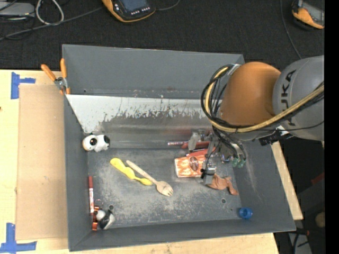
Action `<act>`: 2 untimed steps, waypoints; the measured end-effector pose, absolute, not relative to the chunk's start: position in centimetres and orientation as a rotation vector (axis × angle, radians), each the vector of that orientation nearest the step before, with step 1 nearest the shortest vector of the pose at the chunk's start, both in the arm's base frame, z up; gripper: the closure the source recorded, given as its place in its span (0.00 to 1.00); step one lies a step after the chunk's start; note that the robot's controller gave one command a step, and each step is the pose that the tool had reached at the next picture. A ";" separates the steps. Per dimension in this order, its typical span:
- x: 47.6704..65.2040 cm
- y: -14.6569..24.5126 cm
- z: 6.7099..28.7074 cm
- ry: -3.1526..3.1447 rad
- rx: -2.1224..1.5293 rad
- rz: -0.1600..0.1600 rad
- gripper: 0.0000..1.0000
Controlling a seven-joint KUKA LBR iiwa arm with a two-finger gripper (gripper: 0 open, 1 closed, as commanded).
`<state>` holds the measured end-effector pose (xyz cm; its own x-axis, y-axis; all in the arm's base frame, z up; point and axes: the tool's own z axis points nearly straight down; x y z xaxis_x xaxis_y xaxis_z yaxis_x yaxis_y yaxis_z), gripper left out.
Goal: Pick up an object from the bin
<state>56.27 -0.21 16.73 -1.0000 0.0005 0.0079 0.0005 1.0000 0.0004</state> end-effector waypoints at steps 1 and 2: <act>56.4 -0.2 17.1 -3.141 -0.001 -0.001 0.00; 57.3 -3.1 12.8 -3.142 -0.139 -0.002 0.00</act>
Offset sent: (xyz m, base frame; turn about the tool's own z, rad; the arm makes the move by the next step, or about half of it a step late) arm 0.0140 -0.0539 -0.0759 0.1606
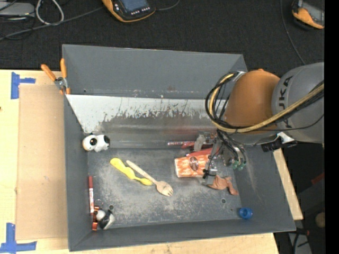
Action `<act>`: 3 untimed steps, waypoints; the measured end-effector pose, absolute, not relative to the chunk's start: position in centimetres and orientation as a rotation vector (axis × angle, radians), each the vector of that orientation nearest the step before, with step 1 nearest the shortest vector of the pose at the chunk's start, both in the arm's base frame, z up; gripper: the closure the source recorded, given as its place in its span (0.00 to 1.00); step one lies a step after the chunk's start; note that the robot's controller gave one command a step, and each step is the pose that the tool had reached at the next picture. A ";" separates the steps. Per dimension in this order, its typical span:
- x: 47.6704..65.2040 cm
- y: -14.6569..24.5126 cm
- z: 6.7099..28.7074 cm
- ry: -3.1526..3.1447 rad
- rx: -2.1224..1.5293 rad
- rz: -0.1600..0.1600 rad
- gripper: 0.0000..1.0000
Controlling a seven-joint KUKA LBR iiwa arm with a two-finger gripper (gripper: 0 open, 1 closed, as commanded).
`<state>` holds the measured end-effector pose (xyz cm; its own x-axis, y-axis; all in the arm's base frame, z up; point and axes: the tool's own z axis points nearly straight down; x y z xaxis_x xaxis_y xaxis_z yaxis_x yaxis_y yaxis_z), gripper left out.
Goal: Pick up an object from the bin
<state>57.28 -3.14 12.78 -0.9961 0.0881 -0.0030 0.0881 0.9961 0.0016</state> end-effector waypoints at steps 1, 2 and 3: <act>57.3 -2.2 9.1 3.133 0.239 0.004 0.00; 56.3 -5.0 7.2 3.094 0.550 0.000 1.00; 56.3 -5.0 7.2 3.094 0.550 0.000 1.00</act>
Offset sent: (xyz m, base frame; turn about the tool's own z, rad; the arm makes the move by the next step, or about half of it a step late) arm -0.0097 -0.0195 -0.0558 0.2648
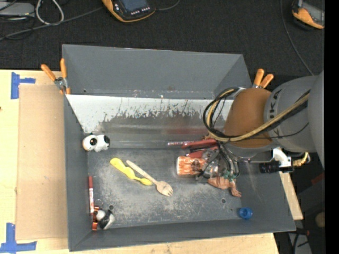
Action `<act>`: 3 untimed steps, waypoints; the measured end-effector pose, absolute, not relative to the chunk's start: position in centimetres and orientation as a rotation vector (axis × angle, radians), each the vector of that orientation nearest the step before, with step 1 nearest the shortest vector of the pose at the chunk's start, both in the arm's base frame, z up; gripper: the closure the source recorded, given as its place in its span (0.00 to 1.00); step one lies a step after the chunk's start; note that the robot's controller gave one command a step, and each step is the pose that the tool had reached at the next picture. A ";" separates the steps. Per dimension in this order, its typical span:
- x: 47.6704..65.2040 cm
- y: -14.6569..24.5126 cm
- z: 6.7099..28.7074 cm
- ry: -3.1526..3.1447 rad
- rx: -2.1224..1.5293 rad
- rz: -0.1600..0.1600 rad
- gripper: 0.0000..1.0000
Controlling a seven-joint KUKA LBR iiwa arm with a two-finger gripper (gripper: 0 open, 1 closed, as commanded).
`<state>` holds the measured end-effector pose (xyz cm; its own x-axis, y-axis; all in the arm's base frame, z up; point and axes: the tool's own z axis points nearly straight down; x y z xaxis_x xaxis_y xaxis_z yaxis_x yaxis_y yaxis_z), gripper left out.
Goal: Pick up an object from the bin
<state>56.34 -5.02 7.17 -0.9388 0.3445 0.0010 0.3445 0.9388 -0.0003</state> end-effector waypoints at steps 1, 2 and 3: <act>56.5 -4.4 7.0 -3.082 -0.572 0.002 1.00; 56.6 -4.1 7.0 -3.071 -0.604 0.003 1.00; 56.7 -3.9 7.1 -3.065 -0.627 0.004 1.00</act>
Offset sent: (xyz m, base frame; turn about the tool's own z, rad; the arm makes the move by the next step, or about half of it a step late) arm 0.0055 0.0100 -0.0012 0.0380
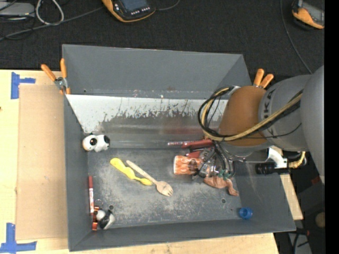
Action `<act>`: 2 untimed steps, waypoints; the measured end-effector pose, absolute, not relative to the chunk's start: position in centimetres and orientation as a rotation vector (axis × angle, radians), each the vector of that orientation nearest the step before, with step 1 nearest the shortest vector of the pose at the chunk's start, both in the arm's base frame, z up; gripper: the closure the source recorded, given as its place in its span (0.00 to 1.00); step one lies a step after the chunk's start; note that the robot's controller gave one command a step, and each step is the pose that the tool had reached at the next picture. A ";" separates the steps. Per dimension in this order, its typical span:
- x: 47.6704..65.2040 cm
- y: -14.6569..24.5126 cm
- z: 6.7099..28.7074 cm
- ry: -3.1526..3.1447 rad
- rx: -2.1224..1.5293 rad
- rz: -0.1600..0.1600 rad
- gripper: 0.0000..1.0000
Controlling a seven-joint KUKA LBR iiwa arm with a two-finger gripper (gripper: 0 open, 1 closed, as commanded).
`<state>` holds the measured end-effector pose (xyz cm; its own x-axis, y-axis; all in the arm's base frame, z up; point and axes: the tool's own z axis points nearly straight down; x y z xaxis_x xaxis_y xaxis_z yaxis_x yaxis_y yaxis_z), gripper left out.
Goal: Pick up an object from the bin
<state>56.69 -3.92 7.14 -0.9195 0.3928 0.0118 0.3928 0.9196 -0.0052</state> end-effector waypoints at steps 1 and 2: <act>57.1 -3.4 13.2 -3.059 -0.641 0.004 1.00; 57.3 -3.5 11.4 -3.064 -0.644 0.004 1.00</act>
Offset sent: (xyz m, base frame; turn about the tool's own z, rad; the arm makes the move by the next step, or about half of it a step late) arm 0.0036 0.0029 0.0029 0.0138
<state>57.33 -3.46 11.43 -0.9154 0.4024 0.0101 0.4024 0.9155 -0.0044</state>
